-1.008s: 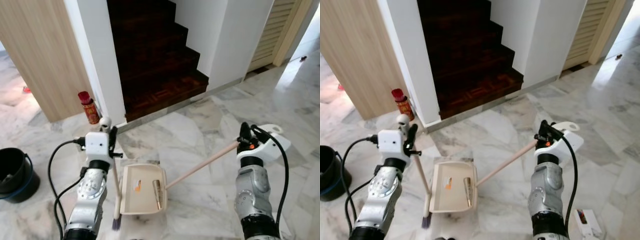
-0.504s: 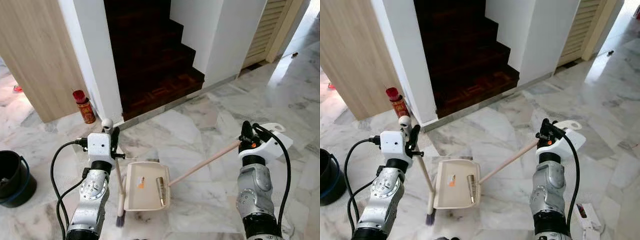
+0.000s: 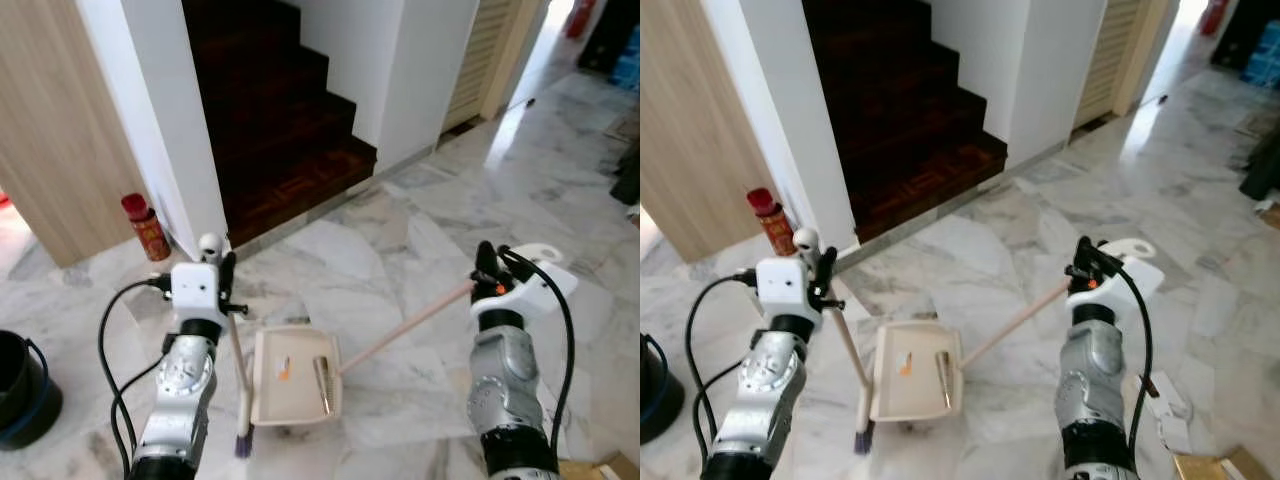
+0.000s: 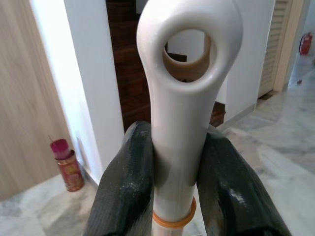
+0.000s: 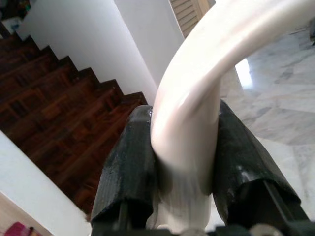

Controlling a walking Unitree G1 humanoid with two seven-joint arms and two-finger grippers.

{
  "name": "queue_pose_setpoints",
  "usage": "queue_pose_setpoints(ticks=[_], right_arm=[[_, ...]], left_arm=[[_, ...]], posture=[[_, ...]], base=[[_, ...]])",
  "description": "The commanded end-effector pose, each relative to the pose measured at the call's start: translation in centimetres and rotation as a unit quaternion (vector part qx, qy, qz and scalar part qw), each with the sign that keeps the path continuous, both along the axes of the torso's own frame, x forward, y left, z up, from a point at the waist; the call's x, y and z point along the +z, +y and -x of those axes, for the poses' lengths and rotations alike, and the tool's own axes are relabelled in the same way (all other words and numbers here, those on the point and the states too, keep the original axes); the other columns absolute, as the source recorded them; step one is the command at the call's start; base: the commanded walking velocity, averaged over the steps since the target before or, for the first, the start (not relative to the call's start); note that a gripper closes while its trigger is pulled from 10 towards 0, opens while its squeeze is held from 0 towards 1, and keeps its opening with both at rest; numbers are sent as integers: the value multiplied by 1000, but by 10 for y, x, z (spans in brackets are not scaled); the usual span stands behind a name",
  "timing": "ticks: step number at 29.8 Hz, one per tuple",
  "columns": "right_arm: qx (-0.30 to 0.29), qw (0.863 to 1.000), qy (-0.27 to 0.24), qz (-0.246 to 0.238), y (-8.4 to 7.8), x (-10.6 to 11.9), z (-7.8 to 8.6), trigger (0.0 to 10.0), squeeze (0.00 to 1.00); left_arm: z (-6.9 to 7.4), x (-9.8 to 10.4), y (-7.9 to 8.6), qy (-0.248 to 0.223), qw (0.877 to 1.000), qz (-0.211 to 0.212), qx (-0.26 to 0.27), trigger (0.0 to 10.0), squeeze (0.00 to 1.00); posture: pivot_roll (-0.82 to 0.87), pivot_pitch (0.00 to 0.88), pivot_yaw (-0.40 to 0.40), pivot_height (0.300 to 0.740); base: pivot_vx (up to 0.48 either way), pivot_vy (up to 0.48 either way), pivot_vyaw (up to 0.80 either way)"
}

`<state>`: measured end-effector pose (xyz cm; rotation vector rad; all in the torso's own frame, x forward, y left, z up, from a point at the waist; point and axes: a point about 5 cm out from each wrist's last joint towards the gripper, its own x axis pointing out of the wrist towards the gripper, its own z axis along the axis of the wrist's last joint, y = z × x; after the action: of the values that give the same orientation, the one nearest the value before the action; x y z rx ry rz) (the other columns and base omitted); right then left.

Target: Sweep floor

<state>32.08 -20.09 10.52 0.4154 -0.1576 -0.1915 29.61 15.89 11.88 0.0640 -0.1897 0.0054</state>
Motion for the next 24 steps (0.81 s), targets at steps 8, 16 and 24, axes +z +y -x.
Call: queue_pose_setpoints(ticks=[8,16,24], right_arm=[[1,999,-30,-28,3,11,-3,10000,0],[6,999,-32,-23,4,12,-3,10000,0],[8,999,-34,-7,3,12,-2,10000,0]], left_arm=[[-3,11,-5,-22,1000,7,-8,10000,0],[-3,11,-7,-21,1000,9,-13,10000,0],[-2,11,-7,-22,1000,10,-14,10000,0]], posture=[[6,0,23,740],[-2,0,26,740],[4,0,21,740]], base=[[0,303,539],[0,296,0],[0,292,250]])
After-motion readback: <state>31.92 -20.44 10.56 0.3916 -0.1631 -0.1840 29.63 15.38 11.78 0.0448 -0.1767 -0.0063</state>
